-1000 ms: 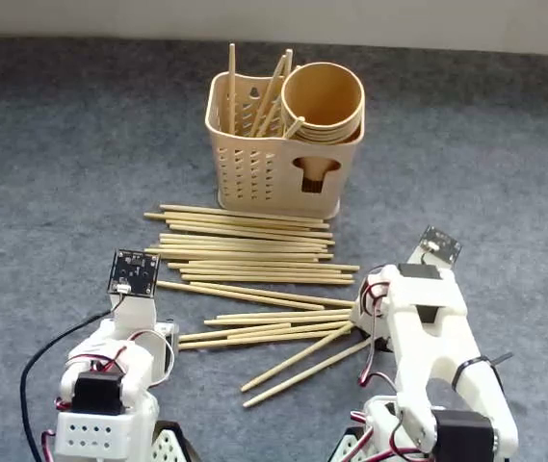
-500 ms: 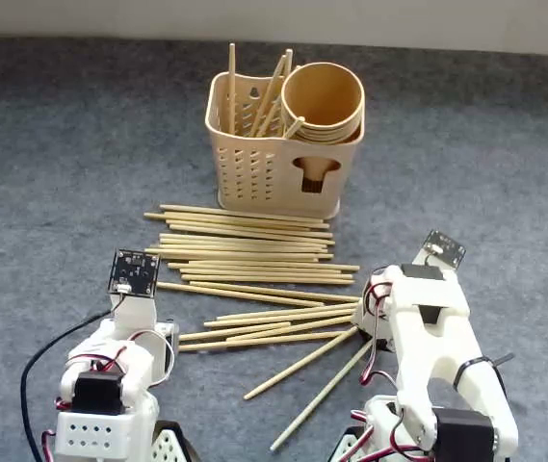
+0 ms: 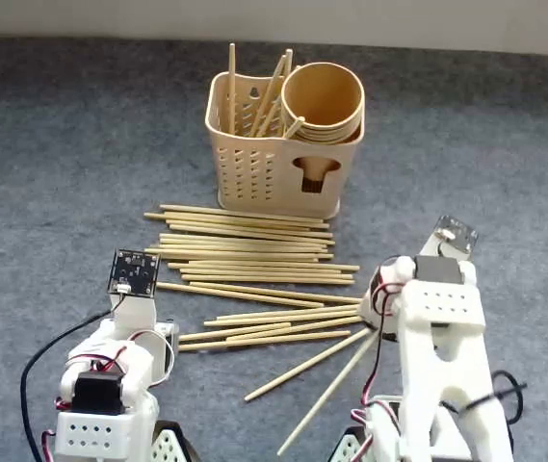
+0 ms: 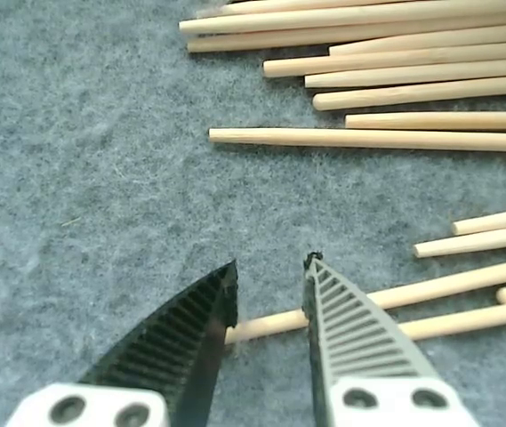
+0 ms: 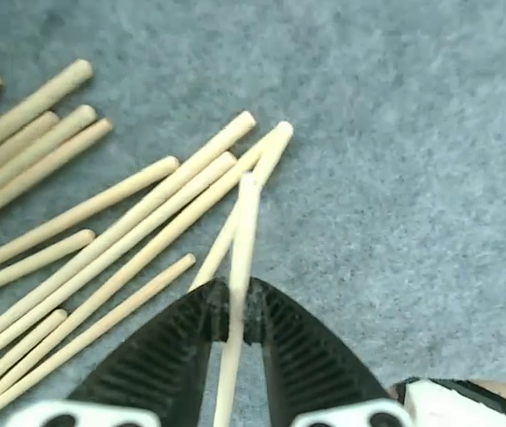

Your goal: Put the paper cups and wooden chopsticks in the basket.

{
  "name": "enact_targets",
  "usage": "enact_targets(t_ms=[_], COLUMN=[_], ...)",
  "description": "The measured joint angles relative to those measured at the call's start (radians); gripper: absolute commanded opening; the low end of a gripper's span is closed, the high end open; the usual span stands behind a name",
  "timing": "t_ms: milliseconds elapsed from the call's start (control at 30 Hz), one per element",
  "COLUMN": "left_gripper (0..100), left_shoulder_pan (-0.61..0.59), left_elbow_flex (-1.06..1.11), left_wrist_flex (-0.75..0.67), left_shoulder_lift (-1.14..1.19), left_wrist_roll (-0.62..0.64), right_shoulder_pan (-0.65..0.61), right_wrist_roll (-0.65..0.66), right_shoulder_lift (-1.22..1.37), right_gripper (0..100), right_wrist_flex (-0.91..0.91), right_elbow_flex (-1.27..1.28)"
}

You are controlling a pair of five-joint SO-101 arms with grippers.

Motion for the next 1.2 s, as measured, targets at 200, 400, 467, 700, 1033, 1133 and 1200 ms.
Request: enact_targets(t_ms=[200, 400, 467, 700, 1033, 1133, 1200], left_gripper=[14, 14, 14, 14, 14, 14, 14], left_shoulder_pan=[0.000, 0.000, 0.000, 0.000, 0.000, 0.000, 0.000], left_elbow_flex=[0.000, 0.000, 0.000, 0.000, 0.000, 0.000, 0.000], left_wrist_flex=[0.000, 0.000, 0.000, 0.003, 0.003, 0.003, 0.003], left_shoulder_lift=[0.000, 0.000, 0.000, 0.000, 0.000, 0.000, 0.000], left_wrist_roll=[0.000, 0.000, 0.000, 0.000, 0.000, 0.000, 0.000], right_shoulder_pan=[0.000, 0.000, 0.000, 0.000, -0.002, 0.002, 0.003], right_wrist_roll=[0.021, 0.028, 0.028, 0.028, 0.028, 0.028, 0.028], right_shoulder_lift=[-0.222, -0.381, -0.423, -0.562, -0.740, -0.752, -0.752], right_gripper=[0.5, 0.5, 0.5, 0.5, 0.5, 0.5, 0.5], right_wrist_flex=[0.025, 0.129, 0.147, 0.192, 0.201, 0.203, 0.203], right_elbow_flex=[0.000, 0.000, 0.000, 0.000, -0.061, -0.121, -0.172])
